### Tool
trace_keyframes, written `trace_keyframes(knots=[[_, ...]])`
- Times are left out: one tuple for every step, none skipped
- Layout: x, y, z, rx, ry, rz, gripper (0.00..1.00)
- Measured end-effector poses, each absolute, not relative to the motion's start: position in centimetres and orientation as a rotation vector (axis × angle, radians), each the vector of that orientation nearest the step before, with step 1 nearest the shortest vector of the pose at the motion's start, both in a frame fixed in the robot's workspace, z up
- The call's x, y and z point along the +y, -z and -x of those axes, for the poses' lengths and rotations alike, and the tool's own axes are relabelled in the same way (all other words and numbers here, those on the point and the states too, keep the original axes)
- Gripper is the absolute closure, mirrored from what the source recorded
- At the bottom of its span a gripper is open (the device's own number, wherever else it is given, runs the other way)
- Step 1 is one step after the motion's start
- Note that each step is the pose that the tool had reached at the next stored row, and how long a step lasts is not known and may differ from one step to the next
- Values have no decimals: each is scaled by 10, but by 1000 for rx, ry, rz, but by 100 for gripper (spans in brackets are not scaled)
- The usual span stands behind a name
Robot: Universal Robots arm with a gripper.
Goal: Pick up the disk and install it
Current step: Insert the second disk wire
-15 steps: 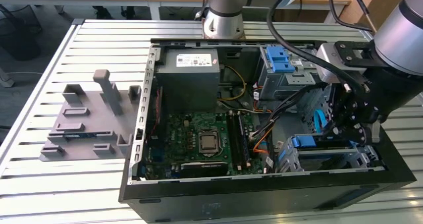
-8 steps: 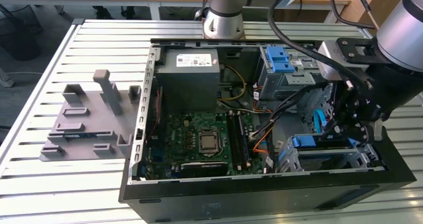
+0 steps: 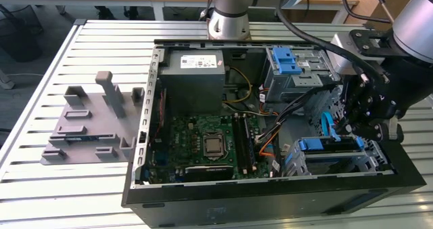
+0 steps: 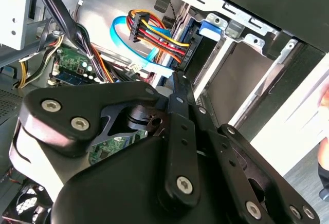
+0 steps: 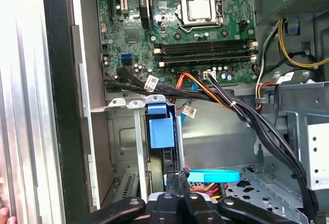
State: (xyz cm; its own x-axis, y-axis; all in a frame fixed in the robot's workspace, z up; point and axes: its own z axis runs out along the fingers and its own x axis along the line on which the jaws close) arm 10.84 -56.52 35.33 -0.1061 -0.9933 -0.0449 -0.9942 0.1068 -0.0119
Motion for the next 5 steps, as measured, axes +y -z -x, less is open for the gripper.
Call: trace_keyframes(knots=[[-565,-353,-108,2306,-33,2072,89],[-565,-353,-108,2306,-33,2072,89],[-565,-354,-108,2306,-33,2072,89],[-565,-354,-108,2306,-32,2072,89],[-565,-354,-108,2306,-33,2072,89]])
